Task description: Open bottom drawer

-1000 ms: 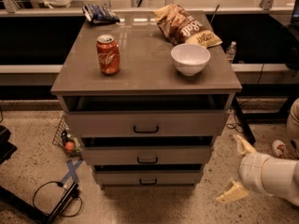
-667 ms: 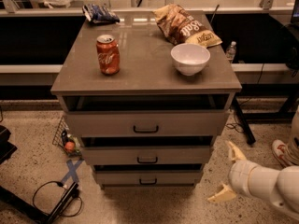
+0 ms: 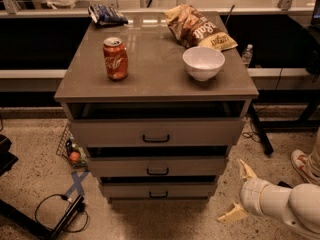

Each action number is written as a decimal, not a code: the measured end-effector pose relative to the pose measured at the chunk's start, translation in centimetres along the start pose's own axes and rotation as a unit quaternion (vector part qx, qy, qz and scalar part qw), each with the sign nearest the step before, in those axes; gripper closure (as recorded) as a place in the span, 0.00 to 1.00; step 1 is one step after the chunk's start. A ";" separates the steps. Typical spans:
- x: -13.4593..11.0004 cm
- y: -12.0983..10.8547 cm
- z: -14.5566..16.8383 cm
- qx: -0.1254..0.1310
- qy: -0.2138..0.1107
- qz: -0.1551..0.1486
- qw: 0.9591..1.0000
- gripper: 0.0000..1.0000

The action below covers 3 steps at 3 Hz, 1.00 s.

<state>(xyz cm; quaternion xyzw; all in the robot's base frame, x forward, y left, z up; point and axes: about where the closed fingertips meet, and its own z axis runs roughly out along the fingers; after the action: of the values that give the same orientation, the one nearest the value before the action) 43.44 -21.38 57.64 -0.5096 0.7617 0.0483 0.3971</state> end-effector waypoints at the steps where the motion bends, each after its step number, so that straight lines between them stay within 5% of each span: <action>1: 0.8 0.9 1.9 -0.007 0.018 -0.008 1.000 0.00; 3: 8.2 4.2 11.5 -0.004 0.032 -0.017 0.999 0.00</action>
Offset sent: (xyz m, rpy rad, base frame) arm 0.0154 0.0251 -0.1455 -0.1092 0.0755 0.0026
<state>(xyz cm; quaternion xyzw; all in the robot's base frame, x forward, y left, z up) 45.10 -19.95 43.03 -0.5256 0.7647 0.0280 0.3717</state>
